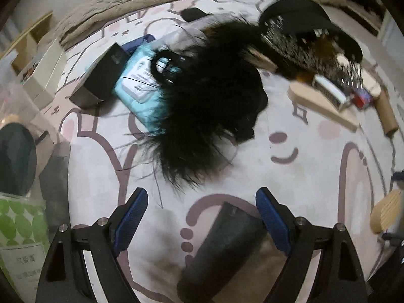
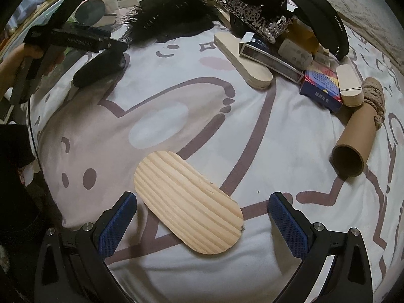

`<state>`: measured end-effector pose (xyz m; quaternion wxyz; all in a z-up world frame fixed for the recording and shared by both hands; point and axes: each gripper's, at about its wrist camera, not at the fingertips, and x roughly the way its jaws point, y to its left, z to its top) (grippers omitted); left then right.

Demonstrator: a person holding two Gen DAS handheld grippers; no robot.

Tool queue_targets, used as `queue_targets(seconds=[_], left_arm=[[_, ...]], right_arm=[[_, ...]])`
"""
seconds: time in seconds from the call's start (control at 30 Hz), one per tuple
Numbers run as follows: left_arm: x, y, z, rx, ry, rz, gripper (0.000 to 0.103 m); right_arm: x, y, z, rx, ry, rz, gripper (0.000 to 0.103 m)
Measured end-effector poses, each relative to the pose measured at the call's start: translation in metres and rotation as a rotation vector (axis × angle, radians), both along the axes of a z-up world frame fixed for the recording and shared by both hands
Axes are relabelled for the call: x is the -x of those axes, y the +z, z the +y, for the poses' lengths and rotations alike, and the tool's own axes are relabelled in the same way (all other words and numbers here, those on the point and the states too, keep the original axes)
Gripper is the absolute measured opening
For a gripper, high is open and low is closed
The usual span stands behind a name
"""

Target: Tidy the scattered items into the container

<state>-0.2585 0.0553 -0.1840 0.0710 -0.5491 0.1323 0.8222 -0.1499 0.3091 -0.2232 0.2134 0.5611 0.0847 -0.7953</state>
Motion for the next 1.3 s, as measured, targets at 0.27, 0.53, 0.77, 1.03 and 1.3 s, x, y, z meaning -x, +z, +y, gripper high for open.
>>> queue_targets(seconds=[0.27, 0.53, 0.77, 1.03, 1.3], left_arm=[[-0.036, -0.004, 0.005, 0.019, -0.074, -0.072, 0.088], [-0.084, -0.007, -0.014, 0.023, -0.103, -0.115, 0.090], [-0.112, -0.009, -0.036, 0.069, -0.097, -0.106, 0.090], [-0.126, -0.013, -0.066, 0.114, -0.079, -0.078, 0.090], [-0.136, -0.019, -0.083, 0.112, -0.091, 0.036, 0.099]], right_arm=[[-0.004, 0.001, -0.001, -0.031, 0.012, 0.031, 0.103], [-0.022, -0.009, -0.015, -0.194, 0.113, 0.079, 0.103], [-0.026, -0.014, -0.011, -0.184, 0.066, 0.066, 0.103], [-0.029, -0.019, -0.010, -0.162, -0.008, 0.061, 0.103], [-0.031, -0.021, -0.010, -0.140, -0.037, 0.077, 0.103]])
